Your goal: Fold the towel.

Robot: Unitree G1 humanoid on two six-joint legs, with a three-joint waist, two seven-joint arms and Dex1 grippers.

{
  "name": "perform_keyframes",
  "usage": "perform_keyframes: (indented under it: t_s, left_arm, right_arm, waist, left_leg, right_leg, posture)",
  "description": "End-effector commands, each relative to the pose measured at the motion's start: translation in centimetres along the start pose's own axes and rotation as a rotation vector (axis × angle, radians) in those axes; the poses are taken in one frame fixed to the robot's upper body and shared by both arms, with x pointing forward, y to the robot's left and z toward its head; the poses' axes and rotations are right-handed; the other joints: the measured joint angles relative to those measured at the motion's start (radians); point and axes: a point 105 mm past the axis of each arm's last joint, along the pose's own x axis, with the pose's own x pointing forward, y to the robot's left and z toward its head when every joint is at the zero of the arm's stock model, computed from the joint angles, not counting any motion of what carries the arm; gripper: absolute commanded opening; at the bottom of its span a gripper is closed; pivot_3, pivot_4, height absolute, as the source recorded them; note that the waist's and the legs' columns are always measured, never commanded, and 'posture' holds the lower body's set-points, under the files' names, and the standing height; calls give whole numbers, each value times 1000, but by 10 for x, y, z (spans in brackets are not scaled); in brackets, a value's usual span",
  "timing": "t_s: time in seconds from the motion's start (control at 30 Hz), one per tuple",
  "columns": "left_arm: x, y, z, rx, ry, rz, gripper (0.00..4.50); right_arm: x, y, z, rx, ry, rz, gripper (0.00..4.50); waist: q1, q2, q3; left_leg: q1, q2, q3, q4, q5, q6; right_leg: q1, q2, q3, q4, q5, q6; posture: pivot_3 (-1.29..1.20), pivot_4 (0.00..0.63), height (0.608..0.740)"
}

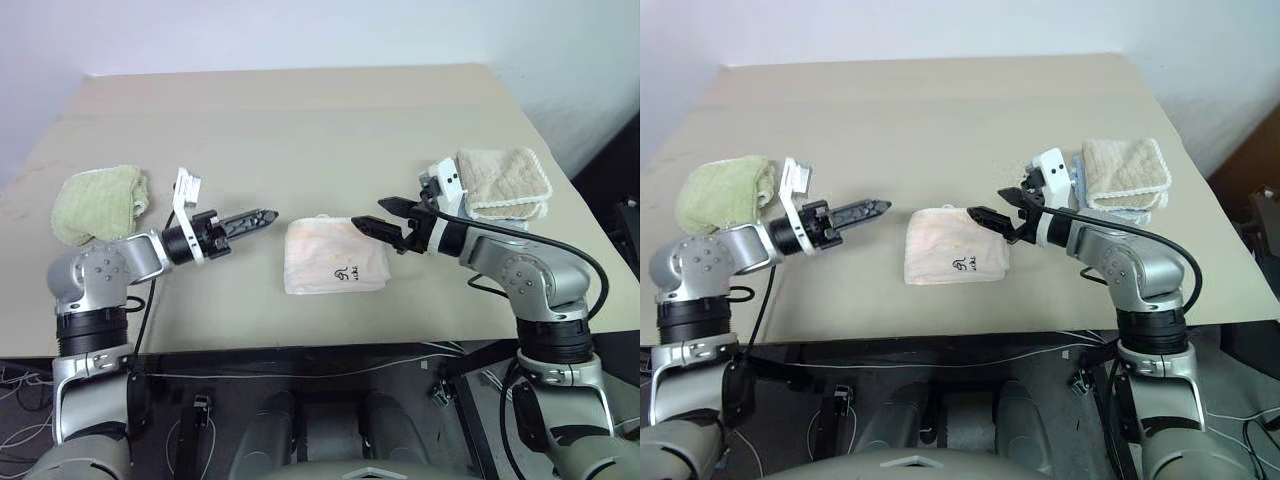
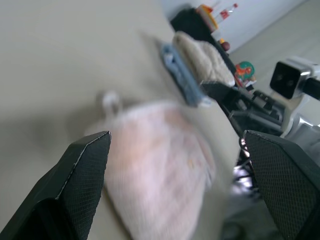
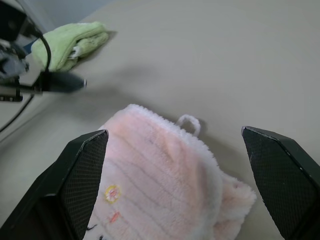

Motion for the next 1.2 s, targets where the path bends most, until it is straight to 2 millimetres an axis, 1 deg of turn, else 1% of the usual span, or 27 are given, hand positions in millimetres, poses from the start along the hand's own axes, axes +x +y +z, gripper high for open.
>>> perform_keyframes:
  t_s: [0.03, 0.1, 0.17, 0.27, 0.4, 0.5, 0.6, 0.67, 0.73, 0.83, 0.93, 1.03, 1.2]
  left_arm:
    - [-4, -3, 4, -27, -25, 30, 4467]
    - [-1, 11, -14, -74, 67, 121, 4467]
    - [2, 19, -29, -132, 142, 169, 4467]
    - [10, 17, -44, -213, 201, 147, 4467]
    - [28, 20, -58, -284, 257, 155, 4467]
    - [50, 19, -64, -347, 250, 133, 4467]
    - [73, 11, -69, -406, 265, 84, 4467]
    - [83, 5, -70, -415, 278, 59, 4467]
    - [92, -1, -67, -430, 276, 25, 4467]
    - [99, -11, -62, -434, 279, -22, 4467]
    - [103, -18, -59, -449, 288, -60, 4467]
    - [106, -23, -64, -425, 315, -75, 4467]
    - [118, -25, -72, -487, 289, -96, 4467]
  right_arm:
    - [-7, 3, 7, -69, -4, 1, 4500]
    - [-8, 3, 7, -73, -1, -2, 4500]
    - [-10, 3, 8, -68, -5, -2, 4500]
    - [-11, 1, 7, -59, -2, -15, 4500]
    - [-12, 1, 8, -47, -6, -23, 4500]
    - [-13, -1, 8, -27, -18, -36, 4500]
    - [-15, -6, 1, -13, -7, -71, 4500]
    - [-15, -6, -2, -4, -7, -79, 4500]
    - [-16, -6, -4, 8, -12, -88, 4500]
    - [-18, -6, -6, 20, -17, -99, 4500]
    - [-19, -6, -7, 28, -20, -111, 4500]
    - [-22, -9, -8, 45, -23, -128, 4500]
    - [-30, -17, -17, 74, -12, -176, 4500]
  waist:
    - [4, 0, 0]
    - [5, 0, 0]
    - [5, 0, 0]
    - [3, 0, 0]
    - [7, 0, 0]
    - [24, 0, -1]
    - [54, 0, -1]
    - [64, 0, -1]
    - [69, 1, -1]
    - [68, 0, -1]
    - [58, 0, -1]
    - [50, 0, -1]
    - [44, 0, -1]
  left_leg:
    - [0, 0, 0, 0, 0, 0]
    - [0, 0, 0, 0, 0, 0]
    - [0, -1, 0, 0, 0, 0]
    - [0, -1, 0, 0, 0, 0]
    - [0, -1, 0, 0, 0, 0]
    - [0, -2, 0, 0, 0, 0]
    - [0, -4, -1, 2, 0, 0]
    - [0, -4, -2, 3, 0, 0]
    - [0, -4, -3, 2, -1, -1]
    - [-3, -5, -3, 2, -1, 0]
    - [-6, -5, -2, 1, 0, 3]
    - [-6, -4, -1, -2, 0, 2]
    - [-6, -3, 0, -2, 0, 2]
  right_leg:
    - [0, 0, 0, 0, 0, 0]
    - [0, -1, 0, 0, 0, 0]
    - [0, -1, 0, 0, 0, 0]
    - [0, -1, 0, -1, 0, 0]
    - [0, -1, 0, 0, 0, 0]
    - [1, -2, -1, -1, 0, 0]
    - [4, -4, -3, -3, 0, 0]
    - [4, -4, -4, -6, 0, 0]
    - [6, -4, -6, -11, 1, 0]
    - [9, -4, -5, -15, 2, 3]
    - [5, -5, -4, -15, 3, 4]
    - [2, -4, -4, -14, 3, 4]
    - [2, -3, -3, -14, 3, 4]
  posture:
    - [0, 150, 740]
    - [0, 150, 740]
    - [0, 150, 740]
    - [0, 150, 740]
    - [0, 150, 740]
    - [0, 150, 740]
    - [0, 150, 740]
    - [0, 150, 740]
    - [0, 150, 740]
    - [0, 150, 740]
    - [0, 150, 740]
    - [0, 150, 740]
    - [0, 150, 740]
